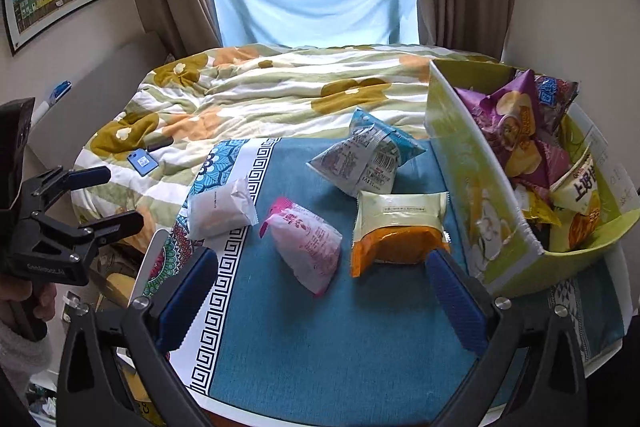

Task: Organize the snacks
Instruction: 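Grasp the white square packet with the left tool while the right tool grasps the pink-white bag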

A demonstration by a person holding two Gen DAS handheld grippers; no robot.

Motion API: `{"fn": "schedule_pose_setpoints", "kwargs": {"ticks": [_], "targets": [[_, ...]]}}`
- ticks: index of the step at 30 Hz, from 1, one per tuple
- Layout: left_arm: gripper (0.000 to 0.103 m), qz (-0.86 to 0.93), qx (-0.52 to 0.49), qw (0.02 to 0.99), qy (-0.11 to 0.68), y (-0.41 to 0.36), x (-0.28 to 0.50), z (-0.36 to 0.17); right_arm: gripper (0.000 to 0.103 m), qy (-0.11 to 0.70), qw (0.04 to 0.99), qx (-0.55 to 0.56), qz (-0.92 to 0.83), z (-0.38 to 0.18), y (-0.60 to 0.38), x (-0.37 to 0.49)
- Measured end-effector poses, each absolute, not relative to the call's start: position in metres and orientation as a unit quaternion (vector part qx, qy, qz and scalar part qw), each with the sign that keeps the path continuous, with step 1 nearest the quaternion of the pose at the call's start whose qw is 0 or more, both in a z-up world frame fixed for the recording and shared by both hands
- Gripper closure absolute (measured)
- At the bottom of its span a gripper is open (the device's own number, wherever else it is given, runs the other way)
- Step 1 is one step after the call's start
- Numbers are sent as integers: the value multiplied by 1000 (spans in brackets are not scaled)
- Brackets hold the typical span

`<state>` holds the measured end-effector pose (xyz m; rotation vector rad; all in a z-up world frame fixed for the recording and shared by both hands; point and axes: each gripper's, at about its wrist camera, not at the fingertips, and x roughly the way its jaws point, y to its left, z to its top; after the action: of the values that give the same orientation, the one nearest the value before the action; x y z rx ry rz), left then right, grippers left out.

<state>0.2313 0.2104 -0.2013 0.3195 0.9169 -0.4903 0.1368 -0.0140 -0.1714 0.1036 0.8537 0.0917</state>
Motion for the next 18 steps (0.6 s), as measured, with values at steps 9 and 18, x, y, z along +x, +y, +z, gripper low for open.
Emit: {"fn": "schedule_pose_setpoints", "kwargs": {"ticks": [9, 18], "targets": [[5, -243, 241, 819, 460, 185, 284, -264, 0, 427, 901, -7, 69, -225, 17, 171], [16, -264, 283, 782, 489, 176, 309, -304, 6, 450, 887, -37, 93, -255, 23, 191]]}}
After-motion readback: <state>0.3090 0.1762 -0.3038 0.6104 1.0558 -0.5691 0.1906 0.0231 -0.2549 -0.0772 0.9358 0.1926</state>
